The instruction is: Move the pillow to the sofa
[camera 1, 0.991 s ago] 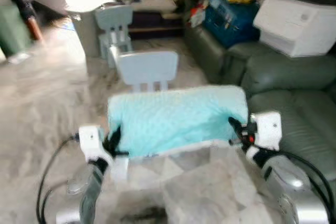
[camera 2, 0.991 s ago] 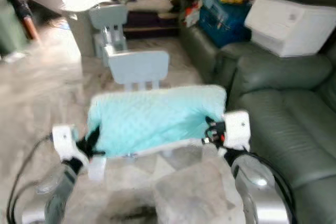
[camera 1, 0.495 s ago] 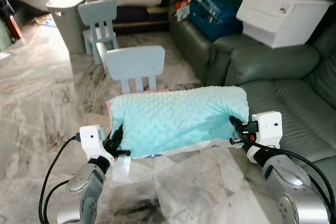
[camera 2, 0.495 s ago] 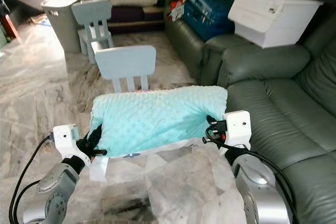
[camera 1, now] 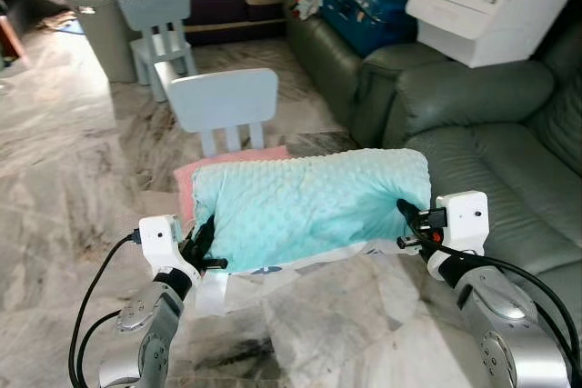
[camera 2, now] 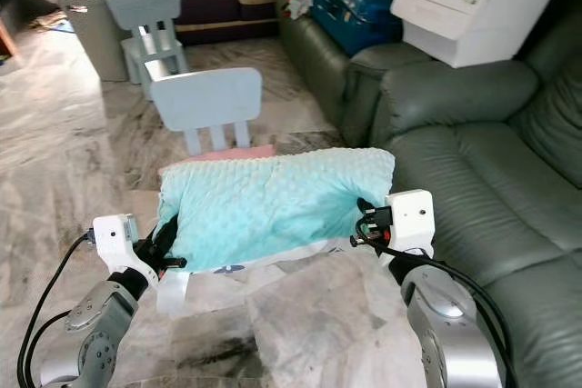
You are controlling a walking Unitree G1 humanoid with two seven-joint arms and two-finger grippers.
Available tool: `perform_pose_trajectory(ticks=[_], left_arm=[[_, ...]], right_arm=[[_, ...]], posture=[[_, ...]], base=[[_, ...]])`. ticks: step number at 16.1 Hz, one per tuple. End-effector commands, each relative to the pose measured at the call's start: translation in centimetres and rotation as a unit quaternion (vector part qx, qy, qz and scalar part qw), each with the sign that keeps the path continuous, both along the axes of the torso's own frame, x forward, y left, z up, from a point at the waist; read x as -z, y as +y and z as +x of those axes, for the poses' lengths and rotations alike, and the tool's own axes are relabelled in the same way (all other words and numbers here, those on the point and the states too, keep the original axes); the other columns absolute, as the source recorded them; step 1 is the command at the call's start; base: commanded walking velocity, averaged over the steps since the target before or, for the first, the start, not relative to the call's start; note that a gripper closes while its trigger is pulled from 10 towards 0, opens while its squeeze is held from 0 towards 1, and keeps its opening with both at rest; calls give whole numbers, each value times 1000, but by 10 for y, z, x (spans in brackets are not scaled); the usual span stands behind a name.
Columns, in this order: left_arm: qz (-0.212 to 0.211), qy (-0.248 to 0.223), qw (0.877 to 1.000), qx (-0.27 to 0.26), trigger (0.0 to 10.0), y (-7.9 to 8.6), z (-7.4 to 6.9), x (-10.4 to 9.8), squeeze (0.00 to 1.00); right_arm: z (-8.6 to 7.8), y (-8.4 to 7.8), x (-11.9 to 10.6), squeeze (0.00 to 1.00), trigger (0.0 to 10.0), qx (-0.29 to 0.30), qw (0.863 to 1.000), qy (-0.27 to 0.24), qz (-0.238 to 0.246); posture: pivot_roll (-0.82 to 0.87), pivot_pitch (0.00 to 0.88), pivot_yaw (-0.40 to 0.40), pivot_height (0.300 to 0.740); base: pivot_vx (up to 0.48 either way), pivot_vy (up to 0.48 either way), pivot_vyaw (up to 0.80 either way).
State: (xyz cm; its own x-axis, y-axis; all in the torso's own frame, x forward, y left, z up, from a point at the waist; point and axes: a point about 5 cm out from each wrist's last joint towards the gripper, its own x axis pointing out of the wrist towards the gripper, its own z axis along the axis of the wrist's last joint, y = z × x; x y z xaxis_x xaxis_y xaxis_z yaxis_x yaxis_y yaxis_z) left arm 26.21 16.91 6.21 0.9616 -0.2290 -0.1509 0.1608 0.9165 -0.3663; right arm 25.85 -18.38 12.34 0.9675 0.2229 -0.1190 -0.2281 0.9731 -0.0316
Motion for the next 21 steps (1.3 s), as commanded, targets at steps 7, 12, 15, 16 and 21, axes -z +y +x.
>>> perform_pose_trajectory(ticks=[7,12,15,16,21], left_arm=[[-1,-6,1000,4,10000,-1,0,-3,0],[-2,-4,1000,5,10000,-1,0,-2,0],[-3,-4,1000,8,10000,-2,0,-2,0],[-3,-3,1000,8,10000,-2,0,-2,0],[-3,-3,1000,9,10000,-2,0,-2,0]], right_arm=[[0,0,-4,0,10000,-2,1000,-8,2],[0,0,-4,0,10000,-3,1000,-8,2],[0,1,-4,0,10000,-4,1000,-7,3],[0,1,-5,0,10000,-5,1000,-7,3],[0,2,-4,0,10000,-6,1000,-6,4]], posture=[[-205,0,-8,740],[-205,0,-9,740],[-206,0,-8,740],[-207,0,-9,740],[-207,0,-9,740]], base=[[265,0,-729],[267,0,-766],[265,0,-696],[266,0,-694],[266,0,-704]])
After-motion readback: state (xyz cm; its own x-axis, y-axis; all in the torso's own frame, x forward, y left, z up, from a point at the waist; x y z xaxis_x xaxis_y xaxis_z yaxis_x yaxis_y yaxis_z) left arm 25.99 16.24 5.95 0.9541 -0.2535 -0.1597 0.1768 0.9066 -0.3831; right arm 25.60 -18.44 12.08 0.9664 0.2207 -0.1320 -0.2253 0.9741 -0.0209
